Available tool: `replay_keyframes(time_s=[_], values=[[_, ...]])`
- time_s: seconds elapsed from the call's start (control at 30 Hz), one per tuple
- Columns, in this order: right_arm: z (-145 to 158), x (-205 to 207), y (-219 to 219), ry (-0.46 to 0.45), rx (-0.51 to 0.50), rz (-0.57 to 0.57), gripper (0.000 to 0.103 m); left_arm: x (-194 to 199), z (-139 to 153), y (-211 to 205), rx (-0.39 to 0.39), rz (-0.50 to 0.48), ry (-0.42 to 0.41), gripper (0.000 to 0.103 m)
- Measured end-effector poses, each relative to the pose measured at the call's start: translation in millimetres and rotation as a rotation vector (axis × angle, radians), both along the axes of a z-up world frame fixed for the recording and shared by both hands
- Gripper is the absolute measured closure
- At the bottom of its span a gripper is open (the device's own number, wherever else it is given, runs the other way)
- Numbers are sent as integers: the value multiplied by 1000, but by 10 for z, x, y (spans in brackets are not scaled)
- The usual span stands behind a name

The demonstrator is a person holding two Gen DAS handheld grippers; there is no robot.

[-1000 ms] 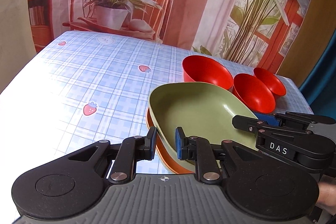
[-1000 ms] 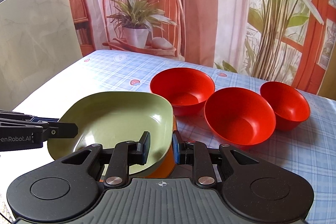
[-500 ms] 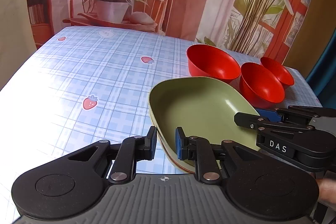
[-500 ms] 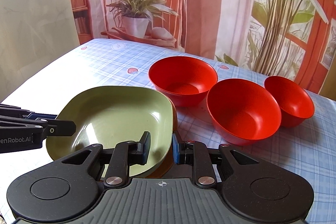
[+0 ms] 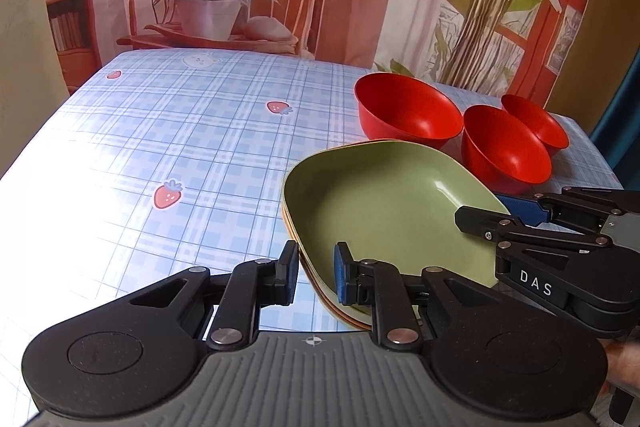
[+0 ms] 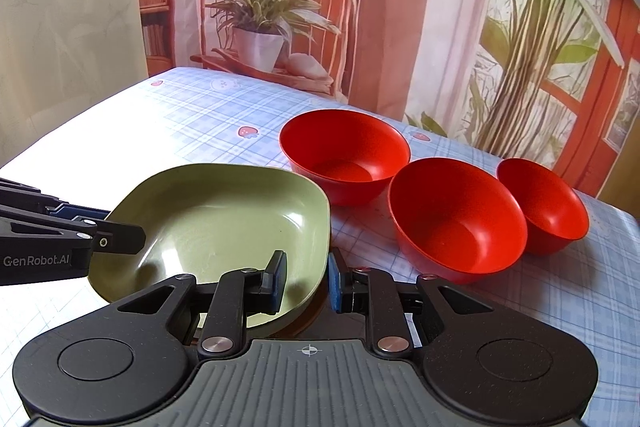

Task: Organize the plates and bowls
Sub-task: 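Carry the large green plate with the right gripper onto the orange plate, then open the right gripper to release the large green plate on the stack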

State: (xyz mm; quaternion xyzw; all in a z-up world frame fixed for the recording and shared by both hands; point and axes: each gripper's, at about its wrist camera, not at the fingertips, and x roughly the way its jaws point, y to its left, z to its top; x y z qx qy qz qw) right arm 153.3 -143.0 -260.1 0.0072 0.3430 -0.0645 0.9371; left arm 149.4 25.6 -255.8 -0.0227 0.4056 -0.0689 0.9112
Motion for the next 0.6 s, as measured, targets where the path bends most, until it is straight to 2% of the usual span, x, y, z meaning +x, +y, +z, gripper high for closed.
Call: replay_keyframes(time_s=[0.47, 0.57, 0.6], values=[[-1, -19, -30, 1, 23, -10, 82, 26, 8, 22, -10, 5, -1, 82], [6, -36, -44, -2, 41, -17, 79, 17, 36, 37, -17, 9, -9, 80], [10, -44, -48, -4, 46, -18, 79, 12, 54, 35, -19, 10, -14, 76]])
